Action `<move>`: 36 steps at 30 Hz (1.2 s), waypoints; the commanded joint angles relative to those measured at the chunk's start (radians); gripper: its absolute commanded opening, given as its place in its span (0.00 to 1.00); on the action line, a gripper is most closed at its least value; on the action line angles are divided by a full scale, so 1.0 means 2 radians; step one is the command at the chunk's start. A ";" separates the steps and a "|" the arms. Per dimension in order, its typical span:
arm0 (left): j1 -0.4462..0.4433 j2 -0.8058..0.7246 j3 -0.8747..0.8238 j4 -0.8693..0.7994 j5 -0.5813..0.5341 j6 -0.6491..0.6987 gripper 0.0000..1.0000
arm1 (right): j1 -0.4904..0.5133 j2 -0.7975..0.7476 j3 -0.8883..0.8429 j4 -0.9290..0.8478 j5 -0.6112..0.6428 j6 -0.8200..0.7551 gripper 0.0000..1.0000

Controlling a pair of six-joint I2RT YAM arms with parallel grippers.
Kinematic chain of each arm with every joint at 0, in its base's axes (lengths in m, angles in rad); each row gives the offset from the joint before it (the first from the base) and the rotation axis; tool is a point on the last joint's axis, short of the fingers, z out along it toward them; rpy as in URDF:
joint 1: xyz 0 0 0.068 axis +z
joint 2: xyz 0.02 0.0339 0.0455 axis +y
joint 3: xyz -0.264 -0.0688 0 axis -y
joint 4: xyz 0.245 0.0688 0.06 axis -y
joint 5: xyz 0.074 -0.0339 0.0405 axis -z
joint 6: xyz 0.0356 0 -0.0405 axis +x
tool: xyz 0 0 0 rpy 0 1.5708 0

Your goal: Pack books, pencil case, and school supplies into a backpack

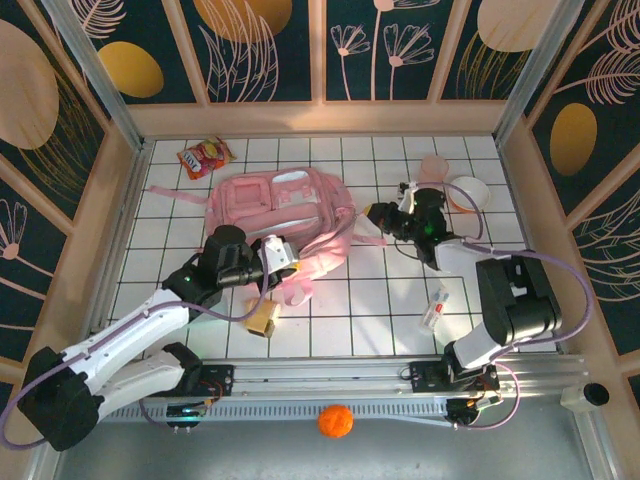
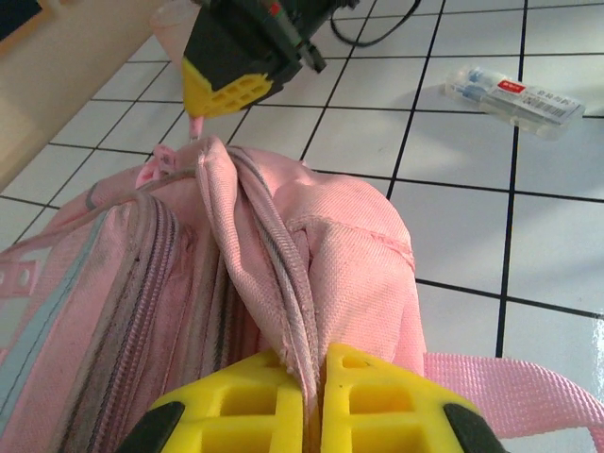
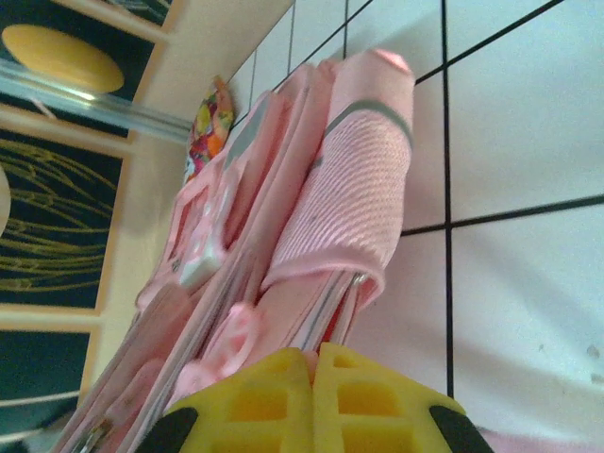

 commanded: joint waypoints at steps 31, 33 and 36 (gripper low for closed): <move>0.031 0.063 0.133 0.012 -0.010 0.021 0.98 | -0.015 -0.174 0.139 -0.323 0.132 -0.131 0.41; 0.034 0.057 0.131 -0.006 -0.041 0.018 0.99 | -0.008 -0.192 0.133 -0.345 0.128 -0.127 0.41; 0.040 0.073 0.127 -0.044 -0.070 0.028 0.99 | 0.016 -0.216 0.120 -0.371 0.136 -0.120 0.41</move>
